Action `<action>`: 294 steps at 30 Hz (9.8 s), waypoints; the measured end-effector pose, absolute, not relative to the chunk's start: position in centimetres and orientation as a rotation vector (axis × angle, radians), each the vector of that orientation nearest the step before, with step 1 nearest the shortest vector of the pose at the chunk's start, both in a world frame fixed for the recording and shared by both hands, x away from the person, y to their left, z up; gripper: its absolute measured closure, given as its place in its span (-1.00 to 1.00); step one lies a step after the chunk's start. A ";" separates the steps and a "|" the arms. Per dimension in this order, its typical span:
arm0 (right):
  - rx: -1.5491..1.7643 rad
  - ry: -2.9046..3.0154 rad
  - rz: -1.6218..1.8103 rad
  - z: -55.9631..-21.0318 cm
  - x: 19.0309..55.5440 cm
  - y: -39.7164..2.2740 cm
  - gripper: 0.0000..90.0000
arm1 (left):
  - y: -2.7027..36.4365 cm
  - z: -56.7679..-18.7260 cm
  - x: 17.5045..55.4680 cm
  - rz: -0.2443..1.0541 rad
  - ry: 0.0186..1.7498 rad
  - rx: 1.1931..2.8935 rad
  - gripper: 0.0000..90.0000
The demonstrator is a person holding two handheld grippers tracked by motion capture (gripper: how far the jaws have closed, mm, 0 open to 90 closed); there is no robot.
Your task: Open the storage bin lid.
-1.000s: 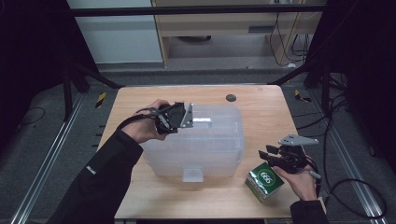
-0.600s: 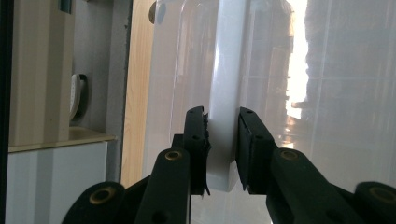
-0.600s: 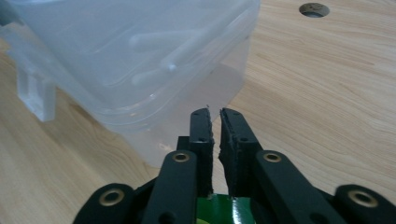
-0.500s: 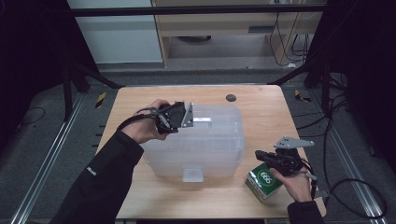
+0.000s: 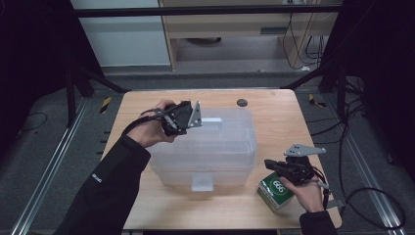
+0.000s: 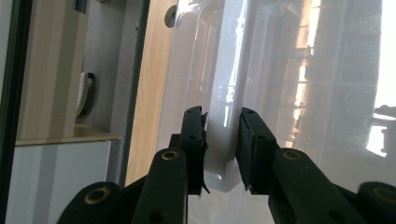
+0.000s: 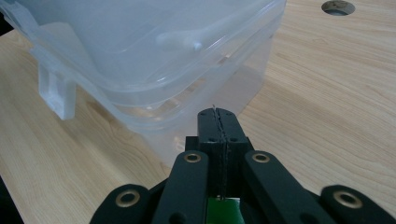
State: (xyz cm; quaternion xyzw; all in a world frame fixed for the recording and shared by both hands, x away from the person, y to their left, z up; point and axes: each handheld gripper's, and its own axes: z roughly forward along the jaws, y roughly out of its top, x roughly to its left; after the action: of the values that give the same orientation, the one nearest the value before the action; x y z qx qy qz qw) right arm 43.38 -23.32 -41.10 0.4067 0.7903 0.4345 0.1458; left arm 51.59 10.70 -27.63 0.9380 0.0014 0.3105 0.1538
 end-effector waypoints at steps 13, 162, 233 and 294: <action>1.164 2.280 1.286 -41.0 43.4 -22.7 1.00 | 10.8 -27.0 52.6 0.944 0.045 2.650 0.59; 1.123 2.153 1.517 -37.7 45.2 -21.0 1.00 | 27.2 -38.2 44.9 0.521 0.812 1.822 0.99; 1.205 2.243 1.309 -40.5 46.5 -20.5 0.65 | 25.8 -38.3 47.1 0.712 0.854 1.783 0.44; 1.260 2.249 1.247 -41.8 46.9 -19.7 0.68 | 24.7 -33.6 51.5 0.816 0.917 1.703 0.61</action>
State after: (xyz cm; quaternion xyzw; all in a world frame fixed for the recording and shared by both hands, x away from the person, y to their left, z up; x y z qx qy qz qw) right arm 46.87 -19.66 -41.82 0.4358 0.7777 0.4314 0.1383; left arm 51.50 24.72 -33.61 0.7035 0.3788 0.3372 0.4980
